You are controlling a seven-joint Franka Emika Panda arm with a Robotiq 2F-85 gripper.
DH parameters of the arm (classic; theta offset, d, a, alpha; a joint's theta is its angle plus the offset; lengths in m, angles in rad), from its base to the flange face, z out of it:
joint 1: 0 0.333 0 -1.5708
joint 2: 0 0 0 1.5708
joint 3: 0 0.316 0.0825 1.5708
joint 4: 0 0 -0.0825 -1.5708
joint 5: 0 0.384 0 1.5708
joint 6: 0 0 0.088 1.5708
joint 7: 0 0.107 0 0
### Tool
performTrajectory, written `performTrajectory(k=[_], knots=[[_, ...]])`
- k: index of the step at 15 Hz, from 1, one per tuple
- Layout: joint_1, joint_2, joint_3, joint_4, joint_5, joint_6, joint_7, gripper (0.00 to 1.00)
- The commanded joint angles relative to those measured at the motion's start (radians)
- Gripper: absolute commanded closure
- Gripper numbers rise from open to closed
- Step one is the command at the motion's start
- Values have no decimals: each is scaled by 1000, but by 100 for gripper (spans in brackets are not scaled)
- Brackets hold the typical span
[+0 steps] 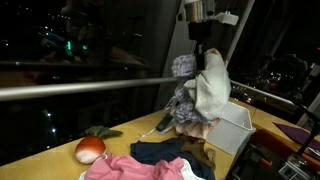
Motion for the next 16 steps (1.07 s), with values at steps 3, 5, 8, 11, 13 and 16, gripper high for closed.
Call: performTrajectory(k=[3,5,8,11,13,16], knots=[[-115,-231,15,-89,-107,-131,-74,100],[-154,-296,13,-85,-137,-177,-122,100],[-214,-381,5,-57,-180,-244,-225,100],[-259,-398,3,-22,-201,-259,-313,100],[-277,-382,6,-19,-197,-234,-343,100],[-287,-345,7,-24,-186,-206,-370,100]])
